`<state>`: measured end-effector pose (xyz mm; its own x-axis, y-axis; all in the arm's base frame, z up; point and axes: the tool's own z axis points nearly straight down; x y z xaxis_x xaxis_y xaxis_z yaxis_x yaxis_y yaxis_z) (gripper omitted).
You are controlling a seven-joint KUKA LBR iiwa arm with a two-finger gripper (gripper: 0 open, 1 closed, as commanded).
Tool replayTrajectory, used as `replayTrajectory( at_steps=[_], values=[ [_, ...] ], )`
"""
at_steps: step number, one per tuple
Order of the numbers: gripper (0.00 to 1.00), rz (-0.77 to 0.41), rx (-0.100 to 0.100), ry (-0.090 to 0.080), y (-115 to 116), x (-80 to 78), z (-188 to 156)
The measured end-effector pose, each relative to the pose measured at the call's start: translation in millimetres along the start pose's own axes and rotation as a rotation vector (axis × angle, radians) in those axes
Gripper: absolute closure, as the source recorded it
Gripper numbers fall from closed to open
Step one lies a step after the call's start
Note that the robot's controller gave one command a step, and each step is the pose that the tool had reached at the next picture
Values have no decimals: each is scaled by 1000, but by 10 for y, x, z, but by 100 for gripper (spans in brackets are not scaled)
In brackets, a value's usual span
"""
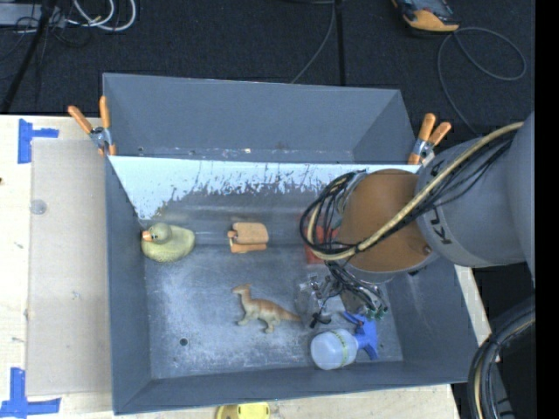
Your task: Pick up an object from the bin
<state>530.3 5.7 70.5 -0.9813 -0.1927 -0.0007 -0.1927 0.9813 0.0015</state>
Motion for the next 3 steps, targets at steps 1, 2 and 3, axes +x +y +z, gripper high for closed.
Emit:
replayTrajectory(
  at_steps=[1, 2, 3],
  values=[
    [100, 0, 0, 0, 0, 0, 0],
    [0, 116, -2, 5, -62, 163, -1263],
    [0, 125, 0, -2, -74, 158, -1387]
  ],
)
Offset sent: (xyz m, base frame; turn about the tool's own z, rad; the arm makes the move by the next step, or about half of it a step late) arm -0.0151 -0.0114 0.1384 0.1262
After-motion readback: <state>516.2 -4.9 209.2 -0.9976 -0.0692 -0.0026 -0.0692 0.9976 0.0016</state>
